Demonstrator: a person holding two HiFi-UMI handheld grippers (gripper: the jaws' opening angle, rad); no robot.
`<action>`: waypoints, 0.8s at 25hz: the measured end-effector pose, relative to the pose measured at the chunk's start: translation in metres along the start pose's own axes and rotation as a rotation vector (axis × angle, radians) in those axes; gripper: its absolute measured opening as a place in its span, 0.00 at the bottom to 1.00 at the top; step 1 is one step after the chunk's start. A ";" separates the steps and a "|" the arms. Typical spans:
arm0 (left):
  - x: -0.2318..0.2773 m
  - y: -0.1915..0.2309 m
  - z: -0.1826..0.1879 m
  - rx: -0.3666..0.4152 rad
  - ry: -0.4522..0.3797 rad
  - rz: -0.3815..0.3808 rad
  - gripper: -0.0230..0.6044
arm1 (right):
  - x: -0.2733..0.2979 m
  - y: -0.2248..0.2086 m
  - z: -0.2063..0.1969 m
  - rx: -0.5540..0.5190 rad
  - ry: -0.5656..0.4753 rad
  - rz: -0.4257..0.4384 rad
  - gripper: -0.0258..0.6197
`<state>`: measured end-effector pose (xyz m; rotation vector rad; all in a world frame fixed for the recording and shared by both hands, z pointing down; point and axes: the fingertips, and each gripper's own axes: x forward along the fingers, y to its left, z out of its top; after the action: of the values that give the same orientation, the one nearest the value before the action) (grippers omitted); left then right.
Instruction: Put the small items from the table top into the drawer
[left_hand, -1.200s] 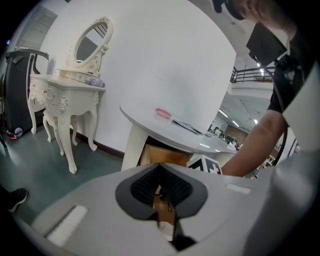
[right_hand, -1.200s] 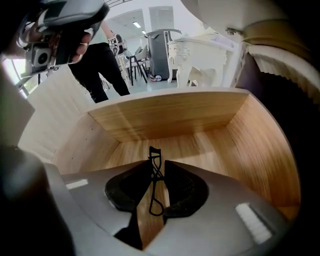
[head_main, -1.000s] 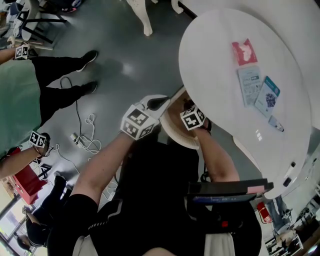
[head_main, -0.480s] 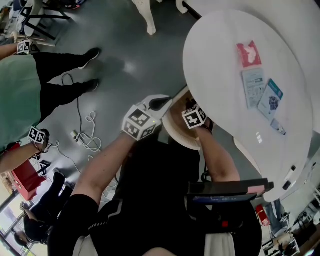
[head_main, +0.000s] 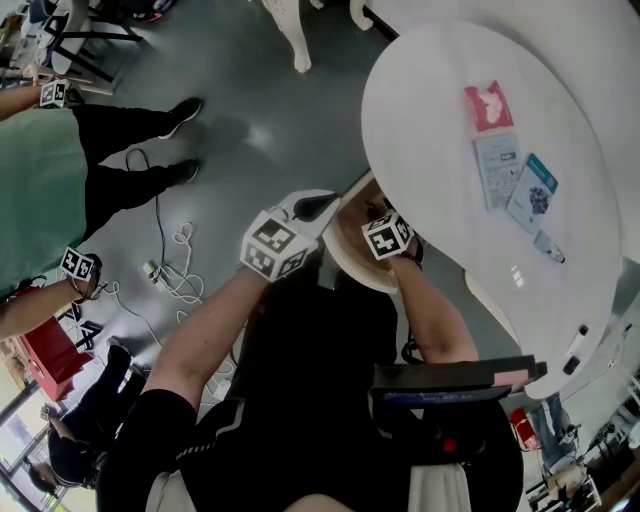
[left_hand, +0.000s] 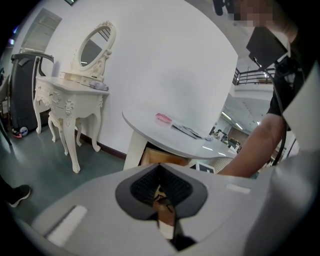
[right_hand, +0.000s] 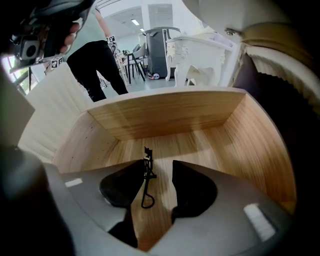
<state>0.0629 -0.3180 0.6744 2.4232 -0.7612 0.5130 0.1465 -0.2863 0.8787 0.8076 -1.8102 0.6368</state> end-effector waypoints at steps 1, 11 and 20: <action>0.000 -0.001 0.000 0.001 0.001 -0.001 0.04 | 0.000 0.000 -0.001 -0.003 -0.001 -0.003 0.30; -0.009 -0.004 -0.005 -0.005 0.002 0.023 0.04 | 0.007 -0.004 -0.004 -0.008 0.027 -0.003 0.26; -0.021 -0.004 0.004 -0.011 -0.023 0.048 0.04 | -0.011 0.015 0.001 -0.044 -0.011 0.051 0.34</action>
<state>0.0501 -0.3094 0.6594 2.4094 -0.8323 0.4986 0.1375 -0.2751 0.8671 0.7383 -1.8538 0.6242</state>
